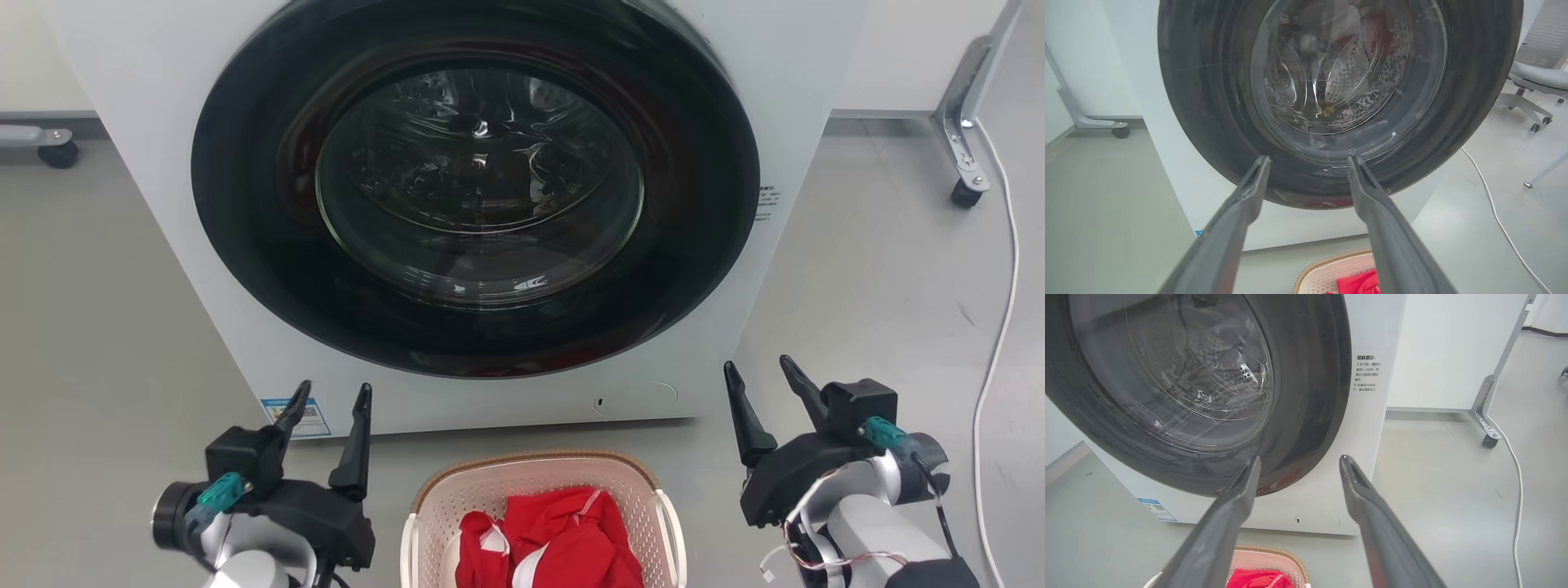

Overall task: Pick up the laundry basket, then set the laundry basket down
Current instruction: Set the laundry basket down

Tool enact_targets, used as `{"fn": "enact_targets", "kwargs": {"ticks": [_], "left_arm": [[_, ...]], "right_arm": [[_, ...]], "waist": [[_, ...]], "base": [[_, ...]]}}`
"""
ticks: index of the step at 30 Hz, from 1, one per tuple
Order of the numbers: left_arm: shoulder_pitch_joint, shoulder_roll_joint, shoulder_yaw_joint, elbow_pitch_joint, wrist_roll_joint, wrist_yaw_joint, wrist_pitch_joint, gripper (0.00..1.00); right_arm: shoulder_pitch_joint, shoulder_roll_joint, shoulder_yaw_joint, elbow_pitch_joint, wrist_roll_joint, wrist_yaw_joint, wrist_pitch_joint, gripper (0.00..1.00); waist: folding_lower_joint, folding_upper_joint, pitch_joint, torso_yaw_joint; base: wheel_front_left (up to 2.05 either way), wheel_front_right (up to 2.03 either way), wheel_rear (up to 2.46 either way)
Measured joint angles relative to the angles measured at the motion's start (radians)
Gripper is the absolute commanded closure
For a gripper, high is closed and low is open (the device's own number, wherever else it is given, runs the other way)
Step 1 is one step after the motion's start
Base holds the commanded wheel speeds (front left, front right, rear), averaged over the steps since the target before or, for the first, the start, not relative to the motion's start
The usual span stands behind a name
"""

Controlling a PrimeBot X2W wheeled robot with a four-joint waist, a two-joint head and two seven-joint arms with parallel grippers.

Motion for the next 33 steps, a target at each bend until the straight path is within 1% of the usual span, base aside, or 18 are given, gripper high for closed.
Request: {"fn": "enact_targets", "kwargs": {"ticks": [5, 9, 12, 14, 17, 21, 25, 33], "left_arm": [[0.069, -0.002, 0.075, -0.084, 0.064, 0.000, 0.000, 0.00], [0.125, -0.014, 0.124, -0.146, 0.117, 0.000, 0.000, 0.00], [0.167, -0.027, 0.158, -0.181, 0.139, 0.000, 0.000, 0.00], [0.200, -0.035, 0.180, -0.209, 0.178, 0.000, 0.000, 0.00], [0.224, -0.046, 0.199, -0.237, 0.200, 0.000, 0.000, 0.00], [0.261, -0.064, 0.228, -0.266, 0.236, 0.000, 0.000, 0.00], [0.296, -0.087, 0.258, -0.292, 0.254, 0.000, 0.002, 0.00], [0.347, -0.119, 0.306, -0.334, 0.296, 0.000, 0.030, 0.00]], "right_arm": [[0.062, -0.025, -0.027, -0.113, -0.027, -0.014, 0.000, 0.00], [0.114, -0.043, -0.058, -0.193, -0.036, -0.022, 0.000, 0.00], [0.154, -0.053, -0.081, -0.239, -0.046, -0.022, 0.000, 0.00], [0.189, -0.061, -0.102, -0.278, -0.064, -0.023, 0.000, 0.00], [0.219, -0.062, -0.126, -0.311, -0.078, -0.023, 0.000, 0.00], [0.261, -0.061, -0.184, -0.332, -0.098, -0.023, 0.000, 0.00], [0.300, -0.050, -0.226, -0.360, -0.131, -0.023, 0.000, 0.00], [0.349, -0.021, -0.262, -0.401, -0.168, -0.023, 0.000, 0.00]], "waist": [[0.0000, 0.0000, -0.008, -0.003], [0.0000, 0.0000, -0.012, -0.006], [0.0000, -0.0001, -0.014, -0.009], [0.0000, 0.0000, -0.014, -0.012], [0.0001, 0.0000, -0.014, -0.014], [0.0001, 0.0000, -0.015, -0.018], [0.0001, 0.0000, -0.017, -0.021], [0.0001, 0.0000, -0.017, -0.024]], "base": [[0.00, 0.00, 0.00], [0.00, 0.00, 0.00], [0.00, 0.00, 0.00], [0.00, 0.00, 0.00], [0.00, 0.00, 0.00], [0.00, 0.00, 0.00], [0.00, 0.00, 0.00], [0.00, 0.00, 0.00]]}}
